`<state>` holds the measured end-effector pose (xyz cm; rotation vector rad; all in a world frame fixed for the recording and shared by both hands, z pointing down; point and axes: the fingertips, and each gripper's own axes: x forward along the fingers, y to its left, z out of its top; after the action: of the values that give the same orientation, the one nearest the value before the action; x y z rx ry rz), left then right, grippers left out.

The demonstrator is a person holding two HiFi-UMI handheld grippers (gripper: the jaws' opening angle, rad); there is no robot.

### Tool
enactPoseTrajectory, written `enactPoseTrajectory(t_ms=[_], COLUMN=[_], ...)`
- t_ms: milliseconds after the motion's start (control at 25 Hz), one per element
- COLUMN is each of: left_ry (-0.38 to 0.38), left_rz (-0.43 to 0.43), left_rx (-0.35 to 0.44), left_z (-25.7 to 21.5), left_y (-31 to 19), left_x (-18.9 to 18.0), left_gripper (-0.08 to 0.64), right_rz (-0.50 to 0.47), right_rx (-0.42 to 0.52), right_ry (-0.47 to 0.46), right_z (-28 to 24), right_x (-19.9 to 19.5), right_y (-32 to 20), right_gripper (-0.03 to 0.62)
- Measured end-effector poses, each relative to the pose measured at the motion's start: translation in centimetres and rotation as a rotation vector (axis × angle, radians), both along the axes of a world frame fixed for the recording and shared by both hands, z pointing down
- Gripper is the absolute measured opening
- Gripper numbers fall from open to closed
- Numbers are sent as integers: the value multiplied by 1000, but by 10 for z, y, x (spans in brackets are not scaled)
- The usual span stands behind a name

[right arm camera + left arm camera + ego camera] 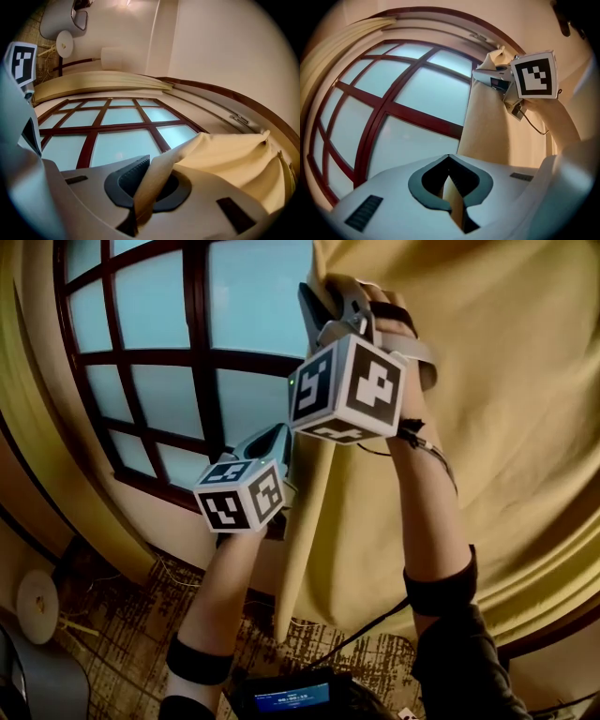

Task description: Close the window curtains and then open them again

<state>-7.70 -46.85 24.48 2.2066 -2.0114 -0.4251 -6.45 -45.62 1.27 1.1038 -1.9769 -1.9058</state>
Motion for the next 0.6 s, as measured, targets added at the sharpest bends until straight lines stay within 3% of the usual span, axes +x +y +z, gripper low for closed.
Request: enactPoseTrajectory(t_ms=[600], left_ry=[54], left_rz=[-74], left_rx=[-14], left_z=[8], left_y=[26], left_x=[-162], left_gripper=[5], right_rz=[-76], right_rx=[4], right_ry=[59], right_z=[7], right_x=[-178], right_y=[25], right_gripper=[29])
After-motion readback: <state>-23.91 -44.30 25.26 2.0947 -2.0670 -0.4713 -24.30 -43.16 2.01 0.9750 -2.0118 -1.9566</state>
